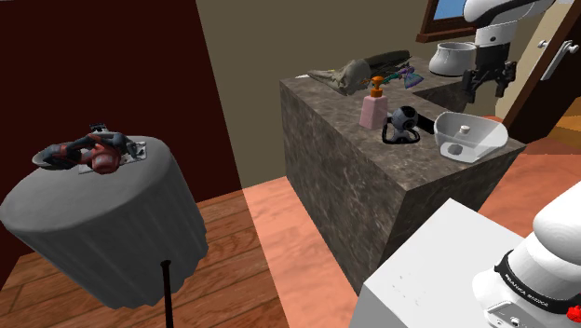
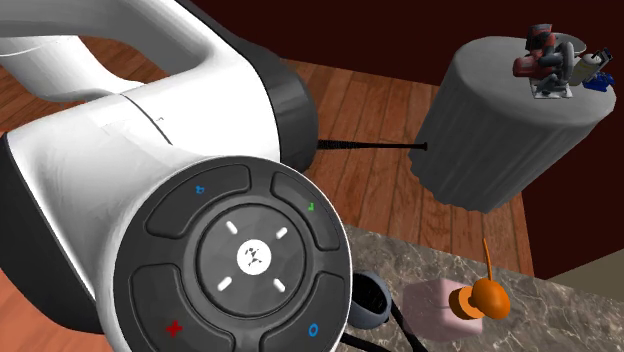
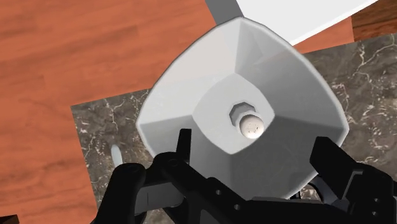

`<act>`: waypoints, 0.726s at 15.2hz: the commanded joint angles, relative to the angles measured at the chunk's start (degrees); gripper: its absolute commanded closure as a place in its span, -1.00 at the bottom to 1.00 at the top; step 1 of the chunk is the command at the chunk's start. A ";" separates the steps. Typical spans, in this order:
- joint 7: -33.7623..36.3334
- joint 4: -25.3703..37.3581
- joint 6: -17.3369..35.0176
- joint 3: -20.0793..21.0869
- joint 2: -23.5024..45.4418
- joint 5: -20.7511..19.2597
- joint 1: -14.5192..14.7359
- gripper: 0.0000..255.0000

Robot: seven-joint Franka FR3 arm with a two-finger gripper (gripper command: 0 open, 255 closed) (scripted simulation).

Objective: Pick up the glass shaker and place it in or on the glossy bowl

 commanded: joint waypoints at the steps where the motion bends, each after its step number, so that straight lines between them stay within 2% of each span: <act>1: -0.38 3.80 -2.83 0.16 1.08 0.57 0.20 -1.00; 3: -0.75 8.03 -6.23 0.35 1.97 1.02 0.40 -1.00; 11: -0.75 8.03 -6.23 0.36 1.97 1.02 0.40 -1.00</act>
